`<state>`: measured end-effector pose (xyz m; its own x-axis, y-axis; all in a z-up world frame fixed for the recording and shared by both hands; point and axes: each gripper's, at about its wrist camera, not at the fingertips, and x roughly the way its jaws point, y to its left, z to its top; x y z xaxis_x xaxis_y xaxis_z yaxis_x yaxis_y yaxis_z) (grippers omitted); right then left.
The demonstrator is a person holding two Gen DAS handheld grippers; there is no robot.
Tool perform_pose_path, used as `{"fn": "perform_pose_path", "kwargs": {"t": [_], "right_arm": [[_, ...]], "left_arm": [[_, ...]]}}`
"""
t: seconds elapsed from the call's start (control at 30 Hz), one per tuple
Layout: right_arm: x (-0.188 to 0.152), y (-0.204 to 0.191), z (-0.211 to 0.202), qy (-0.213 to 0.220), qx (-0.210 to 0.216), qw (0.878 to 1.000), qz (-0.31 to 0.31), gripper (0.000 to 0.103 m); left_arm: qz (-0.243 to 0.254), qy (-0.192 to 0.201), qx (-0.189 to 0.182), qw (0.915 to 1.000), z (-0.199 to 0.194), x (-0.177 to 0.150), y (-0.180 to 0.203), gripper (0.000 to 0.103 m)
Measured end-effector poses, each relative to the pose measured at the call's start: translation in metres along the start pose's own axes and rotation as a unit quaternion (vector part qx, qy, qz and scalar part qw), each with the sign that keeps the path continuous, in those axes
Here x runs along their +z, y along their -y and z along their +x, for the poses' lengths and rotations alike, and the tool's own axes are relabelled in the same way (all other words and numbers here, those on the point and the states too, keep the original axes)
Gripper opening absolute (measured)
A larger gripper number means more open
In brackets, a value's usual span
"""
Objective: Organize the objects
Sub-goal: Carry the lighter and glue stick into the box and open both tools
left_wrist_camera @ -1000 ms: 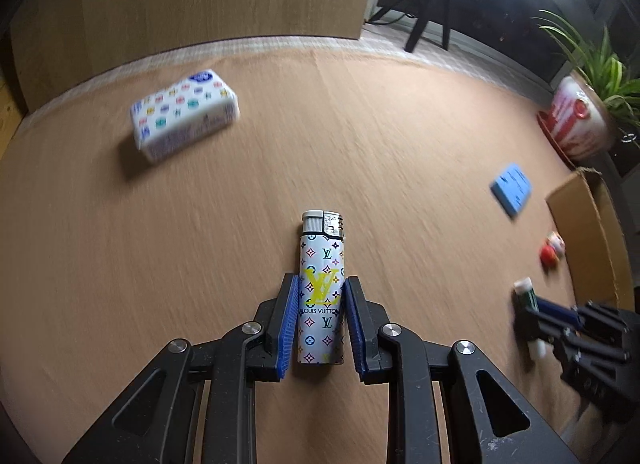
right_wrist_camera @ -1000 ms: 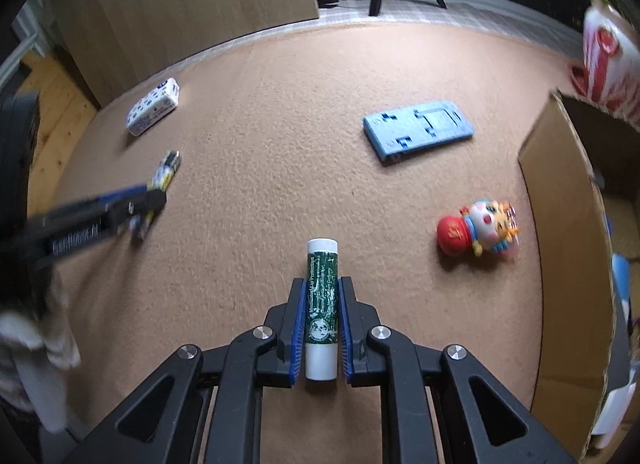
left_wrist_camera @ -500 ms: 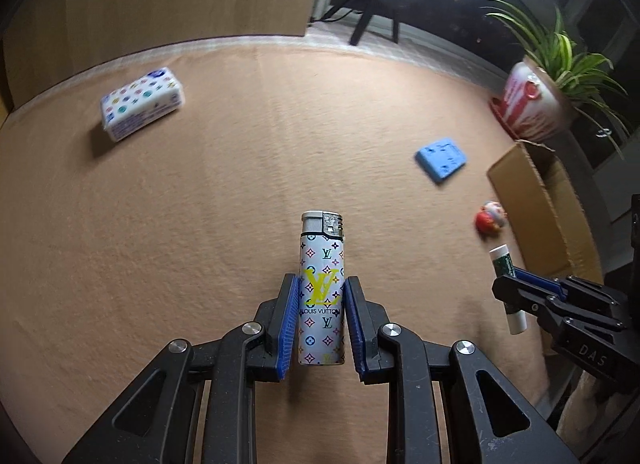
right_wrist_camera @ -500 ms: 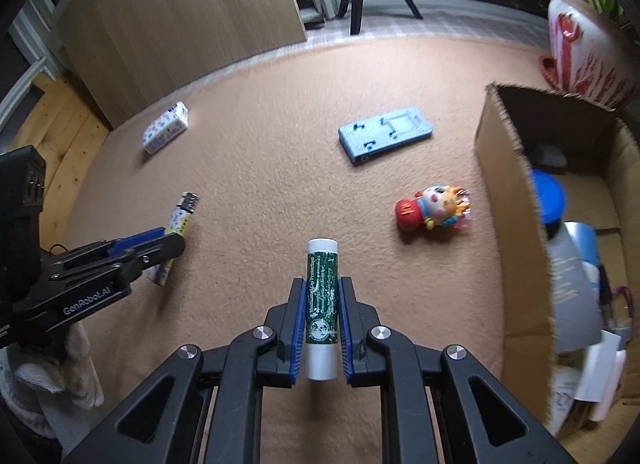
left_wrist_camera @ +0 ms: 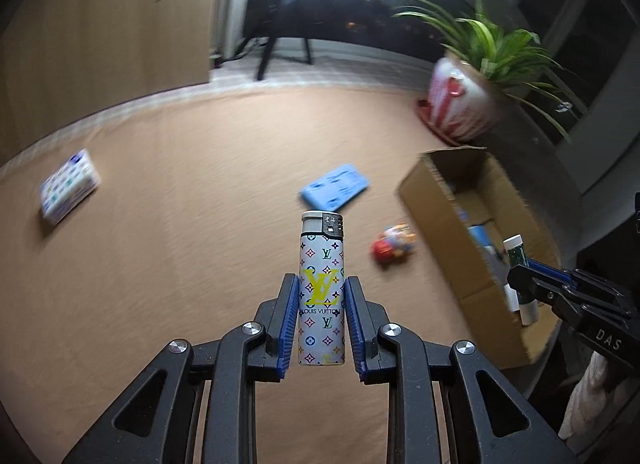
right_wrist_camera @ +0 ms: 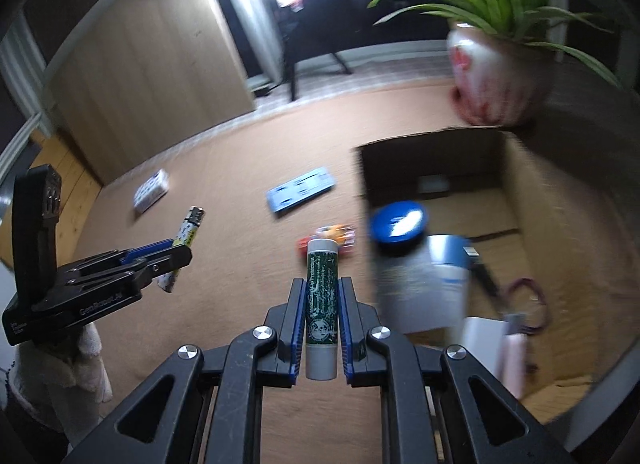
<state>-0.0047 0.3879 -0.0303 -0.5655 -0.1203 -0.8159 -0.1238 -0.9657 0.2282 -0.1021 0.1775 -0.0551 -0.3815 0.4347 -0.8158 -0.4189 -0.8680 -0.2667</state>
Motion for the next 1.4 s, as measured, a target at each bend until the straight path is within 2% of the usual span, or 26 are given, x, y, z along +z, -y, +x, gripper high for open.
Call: {"fn": "perform_pose_path", "kwargs": {"t": [0.4, 0.7, 0.97, 1.4], "right_arm": [[-0.005, 0.061, -0.023, 0.017, -0.050, 0.998, 0.043, 0.014], [-0.007, 0.084, -0.027, 0.021, -0.069, 0.996, 0.058, 0.014], [-0.010, 0.094, -0.026, 0.019, -0.075, 0.995, 0.069, 0.014], [-0.012, 0.099, -0.025, 0.015, -0.075, 0.994, 0.076, 0.014]], "left_arm": [[0.068, -0.003, -0.055, 0.9962, 0.025, 0.027, 0.096, 0.025], [0.107, -0.012, -0.063, 0.9922, 0.049, 0.035, 0.150, 0.025], [0.124, -0.016, -0.064, 0.9901, 0.060, 0.038, 0.167, 0.025], [0.134, -0.016, -0.056, 0.9892, 0.062, 0.039, 0.173, 0.025]]}}
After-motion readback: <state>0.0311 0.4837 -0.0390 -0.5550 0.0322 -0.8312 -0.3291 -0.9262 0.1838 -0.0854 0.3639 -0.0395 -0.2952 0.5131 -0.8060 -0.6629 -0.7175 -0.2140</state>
